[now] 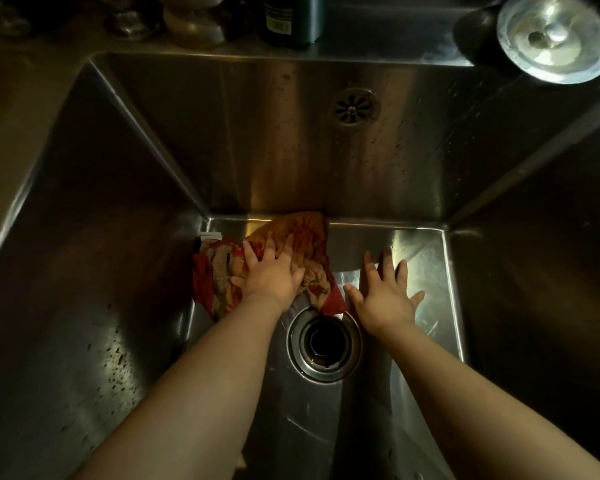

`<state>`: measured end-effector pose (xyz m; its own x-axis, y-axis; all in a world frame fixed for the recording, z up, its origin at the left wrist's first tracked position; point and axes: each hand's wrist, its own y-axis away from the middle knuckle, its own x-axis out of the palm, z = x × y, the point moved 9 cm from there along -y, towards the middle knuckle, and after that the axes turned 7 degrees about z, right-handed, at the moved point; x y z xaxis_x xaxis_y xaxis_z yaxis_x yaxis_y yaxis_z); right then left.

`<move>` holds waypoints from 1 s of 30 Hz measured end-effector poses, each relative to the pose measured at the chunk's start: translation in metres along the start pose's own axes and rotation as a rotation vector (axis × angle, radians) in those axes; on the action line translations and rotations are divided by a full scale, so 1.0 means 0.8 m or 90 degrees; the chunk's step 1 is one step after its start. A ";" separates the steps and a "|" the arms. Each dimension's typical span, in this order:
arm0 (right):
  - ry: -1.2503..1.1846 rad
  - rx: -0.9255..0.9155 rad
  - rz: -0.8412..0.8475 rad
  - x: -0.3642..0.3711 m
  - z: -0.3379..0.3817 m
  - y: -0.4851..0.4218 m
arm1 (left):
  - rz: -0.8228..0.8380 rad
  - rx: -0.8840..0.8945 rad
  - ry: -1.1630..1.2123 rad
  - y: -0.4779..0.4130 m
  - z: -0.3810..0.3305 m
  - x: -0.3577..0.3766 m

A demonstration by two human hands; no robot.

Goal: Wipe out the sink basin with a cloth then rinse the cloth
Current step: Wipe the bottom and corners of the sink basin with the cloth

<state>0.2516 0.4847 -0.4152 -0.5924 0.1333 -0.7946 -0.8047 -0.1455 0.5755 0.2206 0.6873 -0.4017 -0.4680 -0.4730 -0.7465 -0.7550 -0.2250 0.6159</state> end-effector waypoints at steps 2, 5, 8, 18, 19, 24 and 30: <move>0.003 0.000 -0.004 0.002 0.000 -0.002 | -0.007 0.022 -0.035 -0.006 0.001 -0.004; 0.006 0.000 -0.007 0.003 -0.001 -0.004 | -0.015 0.046 -0.044 -0.009 0.007 -0.006; 0.004 -0.002 -0.006 0.002 -0.002 -0.003 | -0.032 0.057 -0.024 -0.002 0.013 -0.009; -0.012 -0.001 -0.006 0.000 0.001 0.001 | 0.029 0.141 -0.095 0.061 0.048 0.026; -0.014 0.000 -0.005 0.000 0.001 0.002 | 0.057 0.165 -0.102 0.064 0.045 0.029; -0.004 -0.010 -0.001 -0.001 -0.001 0.005 | 0.141 0.333 -0.333 0.077 0.024 0.029; 0.000 -0.025 0.007 0.000 -0.005 0.006 | -0.004 0.345 -0.295 0.076 0.029 -0.009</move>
<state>0.2475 0.4800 -0.4132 -0.6006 0.1313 -0.7887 -0.7964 -0.1854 0.5756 0.1676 0.6968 -0.3652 -0.5194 -0.0351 -0.8538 -0.8238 0.2861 0.4894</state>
